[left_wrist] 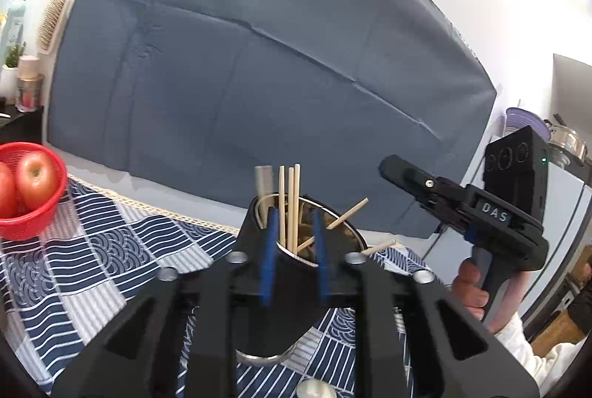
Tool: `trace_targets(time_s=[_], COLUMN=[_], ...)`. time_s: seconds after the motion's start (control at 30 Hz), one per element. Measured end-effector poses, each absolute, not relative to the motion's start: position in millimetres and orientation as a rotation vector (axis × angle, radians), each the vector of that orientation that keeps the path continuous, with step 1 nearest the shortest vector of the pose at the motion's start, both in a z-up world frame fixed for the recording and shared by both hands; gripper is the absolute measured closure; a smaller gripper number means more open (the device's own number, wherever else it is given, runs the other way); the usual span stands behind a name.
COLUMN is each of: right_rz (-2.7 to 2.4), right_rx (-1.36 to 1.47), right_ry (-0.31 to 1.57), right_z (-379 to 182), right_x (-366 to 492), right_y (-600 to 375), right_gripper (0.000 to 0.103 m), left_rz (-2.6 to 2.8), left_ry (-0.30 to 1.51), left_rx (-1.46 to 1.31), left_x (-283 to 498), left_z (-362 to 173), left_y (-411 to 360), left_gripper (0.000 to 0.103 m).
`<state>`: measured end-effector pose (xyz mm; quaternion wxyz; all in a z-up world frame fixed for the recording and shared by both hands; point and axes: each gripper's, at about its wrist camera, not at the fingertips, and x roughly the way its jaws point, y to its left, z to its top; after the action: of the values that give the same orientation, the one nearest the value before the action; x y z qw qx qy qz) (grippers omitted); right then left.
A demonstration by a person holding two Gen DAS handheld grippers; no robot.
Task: Organize utensils
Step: 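Withdraw both grippers from the holder toward the white spoon on the cloth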
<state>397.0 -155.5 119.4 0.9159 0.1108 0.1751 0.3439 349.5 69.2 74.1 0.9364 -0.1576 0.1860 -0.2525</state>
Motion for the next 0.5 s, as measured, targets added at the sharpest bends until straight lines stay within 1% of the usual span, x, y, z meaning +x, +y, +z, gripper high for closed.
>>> trace_targets(time_s=[0.03, 0.07, 0.13, 0.17, 0.2, 0.23, 0.3, 0.37, 0.4, 0.47, 0.5], right_rz=[0.703, 0.695, 0.681, 0.675, 0.669, 0.662, 0.649, 0.640, 0.636, 0.630, 0.625], right_rx=[0.224, 0.219, 0.209, 0.203, 0.194, 0.185, 0.170, 0.161, 0.159, 0.157, 0.155], right_ry=[0.361, 0.362, 0.366, 0.368, 0.371, 0.374, 0.383, 0.390, 0.394, 0.408, 0.414], right_z=[120.2, 121.1, 122.0, 122.2, 122.0, 122.0, 120.9, 118.4, 117.1, 112.7, 111.0], right_x=[394.7, 390.1, 381.3, 378.0, 373.4, 369.7, 360.0, 351.7, 348.0, 339.8, 336.5], right_y=[-156.0, -157.4, -159.5, -160.0, -161.2, -161.7, -163.0, -165.3, -166.1, -168.8, -169.4], right_gripper=[0.094, 0.094, 0.094, 0.094, 0.093, 0.090, 0.072, 0.063, 0.059, 0.054, 0.049], left_rz=[-0.516, -0.514, -0.503, -0.502, -0.497, -0.489, -0.472, -0.447, -0.448, -0.439, -0.432], left_ry=[0.385, 0.390, 0.393, 0.400, 0.402, 0.410, 0.429, 0.441, 0.449, 0.459, 0.469], left_rx=[-0.316, -0.310, -0.296, -0.285, -0.278, -0.265, -0.239, -0.215, -0.211, -0.203, -0.197], left_x=[346.2, 343.0, 334.8, 330.1, 327.1, 324.0, 318.3, 311.6, 308.0, 302.5, 299.3], left_z=[74.9, 75.7, 77.0, 77.1, 76.6, 75.7, 72.2, 68.3, 65.8, 60.7, 58.3], left_y=[69.0, 68.5, 68.0, 67.0, 66.8, 66.0, 64.0, 62.6, 63.0, 63.6, 64.4], left_gripper=[0.073, 0.070, 0.059, 0.055, 0.048, 0.042, 0.035, 0.030, 0.026, 0.023, 0.019])
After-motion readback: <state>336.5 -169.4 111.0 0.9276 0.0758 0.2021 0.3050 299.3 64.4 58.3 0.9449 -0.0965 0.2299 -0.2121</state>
